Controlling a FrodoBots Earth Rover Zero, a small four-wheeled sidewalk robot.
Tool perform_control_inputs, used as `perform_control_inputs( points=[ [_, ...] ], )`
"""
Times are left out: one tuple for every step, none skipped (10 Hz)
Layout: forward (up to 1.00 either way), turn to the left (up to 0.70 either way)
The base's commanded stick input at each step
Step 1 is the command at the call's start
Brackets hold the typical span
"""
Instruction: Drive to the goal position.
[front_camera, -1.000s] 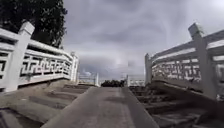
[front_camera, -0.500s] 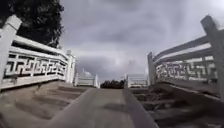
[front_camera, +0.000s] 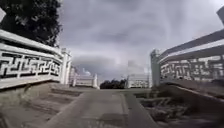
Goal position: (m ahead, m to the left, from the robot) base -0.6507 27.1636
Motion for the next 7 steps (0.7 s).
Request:
perform_control_inputs(
  points=[
    [0.70, 0.00],
    [0.70, 0.00],
    [0.70, 0.00],
    [0.70, 0.00],
    [0.70, 0.00],
    [0.70, 0.00],
    [0.70, 0.00]
  ],
)
